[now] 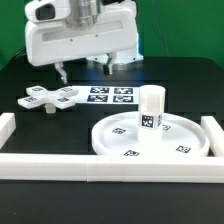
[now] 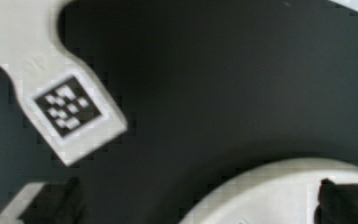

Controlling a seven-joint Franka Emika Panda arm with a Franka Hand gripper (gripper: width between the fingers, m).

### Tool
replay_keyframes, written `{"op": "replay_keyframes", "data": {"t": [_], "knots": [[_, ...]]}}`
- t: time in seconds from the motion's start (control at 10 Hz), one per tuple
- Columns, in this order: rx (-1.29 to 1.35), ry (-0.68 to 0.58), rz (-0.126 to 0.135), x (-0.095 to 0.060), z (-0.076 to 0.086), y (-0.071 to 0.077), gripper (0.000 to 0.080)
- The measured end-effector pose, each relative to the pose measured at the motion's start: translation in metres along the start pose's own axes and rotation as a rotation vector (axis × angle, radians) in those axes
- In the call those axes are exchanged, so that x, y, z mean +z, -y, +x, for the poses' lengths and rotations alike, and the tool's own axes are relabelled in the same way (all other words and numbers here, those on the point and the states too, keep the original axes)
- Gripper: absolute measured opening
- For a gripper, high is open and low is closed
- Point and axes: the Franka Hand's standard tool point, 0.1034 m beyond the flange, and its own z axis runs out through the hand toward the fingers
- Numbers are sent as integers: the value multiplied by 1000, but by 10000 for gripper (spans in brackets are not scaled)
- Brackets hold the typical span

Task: Assemble round table

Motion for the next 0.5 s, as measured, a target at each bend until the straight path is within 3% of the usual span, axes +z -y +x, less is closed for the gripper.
{"op": "replay_keyframes", "data": {"t": [0.3, 0.5], "knots": [[5, 2, 1, 1, 0, 0, 649], [9, 8, -12, 3, 1, -3, 649]]}}
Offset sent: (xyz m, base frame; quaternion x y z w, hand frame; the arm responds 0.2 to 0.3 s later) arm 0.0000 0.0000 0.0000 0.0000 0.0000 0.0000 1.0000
